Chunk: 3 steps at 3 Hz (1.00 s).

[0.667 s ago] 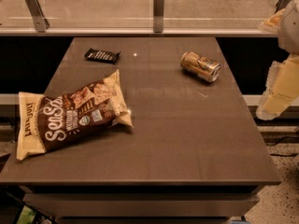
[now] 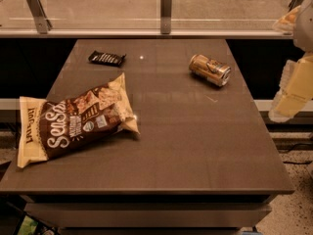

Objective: Place orange can upright

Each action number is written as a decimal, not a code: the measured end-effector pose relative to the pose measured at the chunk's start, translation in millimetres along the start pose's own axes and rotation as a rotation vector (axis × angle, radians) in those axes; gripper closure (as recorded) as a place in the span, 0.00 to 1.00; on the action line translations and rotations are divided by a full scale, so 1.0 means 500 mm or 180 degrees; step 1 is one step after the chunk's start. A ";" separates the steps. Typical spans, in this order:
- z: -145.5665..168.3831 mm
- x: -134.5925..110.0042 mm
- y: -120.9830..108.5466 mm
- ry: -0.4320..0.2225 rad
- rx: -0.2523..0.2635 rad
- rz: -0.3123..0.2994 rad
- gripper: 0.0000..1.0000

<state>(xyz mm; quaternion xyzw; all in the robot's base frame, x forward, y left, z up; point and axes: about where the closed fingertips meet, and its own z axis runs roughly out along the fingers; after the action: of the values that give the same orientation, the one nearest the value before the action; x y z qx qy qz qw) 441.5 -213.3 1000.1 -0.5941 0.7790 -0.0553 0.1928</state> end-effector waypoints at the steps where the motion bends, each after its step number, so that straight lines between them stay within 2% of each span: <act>1: -0.009 0.007 -0.032 -0.0120 0.0006 0.0262 0.00; 2: -0.009 0.006 -0.072 -0.0222 -0.0019 0.0536 0.00; 3: 0.001 -0.003 -0.104 -0.0271 -0.0062 0.0725 0.00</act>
Offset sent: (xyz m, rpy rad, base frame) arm 0.0530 -0.0225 0.0199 0.2039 0.0394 -0.2201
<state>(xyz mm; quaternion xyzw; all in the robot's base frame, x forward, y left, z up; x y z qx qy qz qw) 489.2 -226.8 1016.6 -0.5054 0.8331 -0.0001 0.2249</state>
